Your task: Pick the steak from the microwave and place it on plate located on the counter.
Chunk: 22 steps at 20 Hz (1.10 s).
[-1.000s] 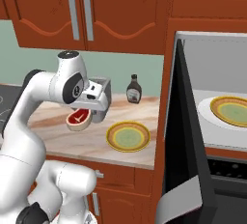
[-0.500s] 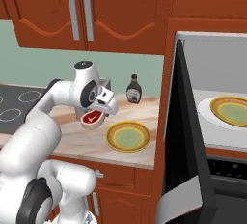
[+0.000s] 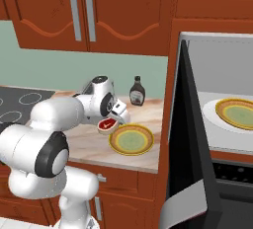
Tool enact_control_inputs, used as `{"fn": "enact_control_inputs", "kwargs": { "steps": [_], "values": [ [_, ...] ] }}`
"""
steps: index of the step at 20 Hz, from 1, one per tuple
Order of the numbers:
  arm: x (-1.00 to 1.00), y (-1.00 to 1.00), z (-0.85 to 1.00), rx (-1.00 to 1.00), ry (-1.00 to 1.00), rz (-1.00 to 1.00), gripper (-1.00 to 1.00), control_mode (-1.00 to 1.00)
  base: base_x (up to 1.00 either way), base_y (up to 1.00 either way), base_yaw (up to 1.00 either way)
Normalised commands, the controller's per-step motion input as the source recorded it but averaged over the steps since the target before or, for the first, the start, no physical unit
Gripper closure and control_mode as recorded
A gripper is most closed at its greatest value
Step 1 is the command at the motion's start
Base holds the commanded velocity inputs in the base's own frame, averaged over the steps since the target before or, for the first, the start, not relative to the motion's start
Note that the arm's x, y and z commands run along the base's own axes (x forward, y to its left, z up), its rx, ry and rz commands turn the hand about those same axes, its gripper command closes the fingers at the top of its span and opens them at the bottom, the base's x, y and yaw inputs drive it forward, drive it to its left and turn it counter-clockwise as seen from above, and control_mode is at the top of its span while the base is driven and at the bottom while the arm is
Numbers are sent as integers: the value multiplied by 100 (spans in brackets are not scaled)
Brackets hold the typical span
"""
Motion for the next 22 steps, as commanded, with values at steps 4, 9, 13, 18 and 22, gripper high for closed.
{"fn": "enact_control_inputs", "kwargs": {
  "steps": [4,9,13,18,22],
  "values": [
    [48,-56,-49,1,6,-8,100,-100,0,0,0],
    [14,-38,-16,0,11,-3,100,-100,0,0,0],
    [0,-18,-6,0,9,0,100,-100,0,0,0],
    [0,-11,-32,0,2,0,100,-100,0,0,0],
    [0,-6,-35,0,0,0,100,-100,0,0,0]
  ]
}}
